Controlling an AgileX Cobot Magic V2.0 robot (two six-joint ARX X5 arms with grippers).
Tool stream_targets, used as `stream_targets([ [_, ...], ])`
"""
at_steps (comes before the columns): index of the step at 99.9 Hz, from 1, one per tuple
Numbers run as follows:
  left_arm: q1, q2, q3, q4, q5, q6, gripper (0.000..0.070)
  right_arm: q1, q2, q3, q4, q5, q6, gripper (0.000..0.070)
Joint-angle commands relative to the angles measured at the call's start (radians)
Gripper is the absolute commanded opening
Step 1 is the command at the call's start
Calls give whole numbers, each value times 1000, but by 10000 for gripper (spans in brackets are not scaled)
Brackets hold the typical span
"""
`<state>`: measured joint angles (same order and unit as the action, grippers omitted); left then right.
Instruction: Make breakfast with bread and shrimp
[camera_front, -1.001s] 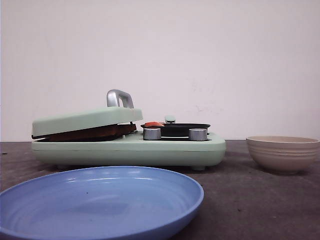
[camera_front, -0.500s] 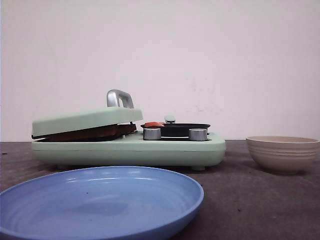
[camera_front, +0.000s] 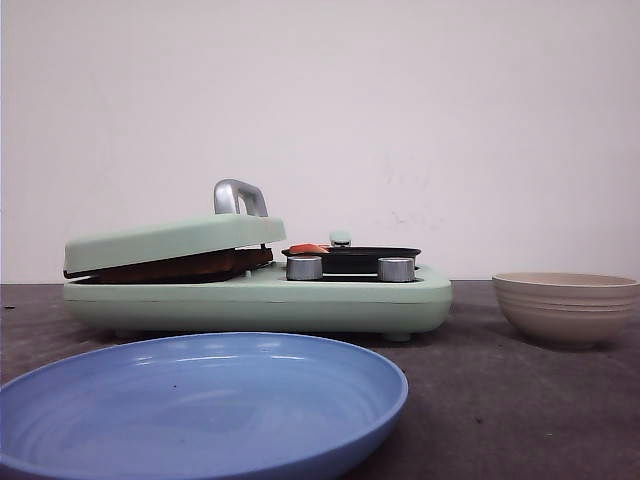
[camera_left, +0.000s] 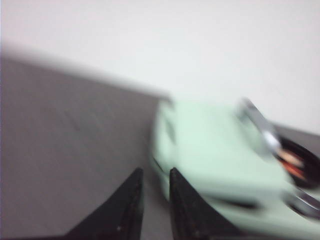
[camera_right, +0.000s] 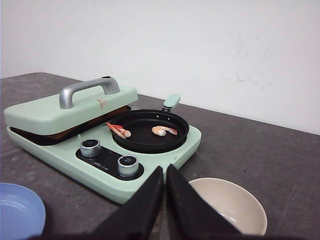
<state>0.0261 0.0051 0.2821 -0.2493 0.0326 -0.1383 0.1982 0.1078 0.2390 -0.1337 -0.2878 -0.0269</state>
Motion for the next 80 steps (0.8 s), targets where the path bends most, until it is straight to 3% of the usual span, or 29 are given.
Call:
stream_targets([
  [1,16,-2,-50,74,-3,178,0,3,0,4,7,0,0,0],
  [11,23,-2,-147,179,37,146,0,3,0,4,7,0,0,0],
  [28,17,-2,-269,190,125,92,0,3,0,4,7,0,0,0],
  [36,6,-2,-267,63,145,93,0,3,0,4,7,0,0,0],
  [47,-17,-2,-269,71,133,130,1,3,0,5,14,0,0,0],
  [80,-34,-2,-268,70,124,127,1,3,0,5,29,1,0,0],
])
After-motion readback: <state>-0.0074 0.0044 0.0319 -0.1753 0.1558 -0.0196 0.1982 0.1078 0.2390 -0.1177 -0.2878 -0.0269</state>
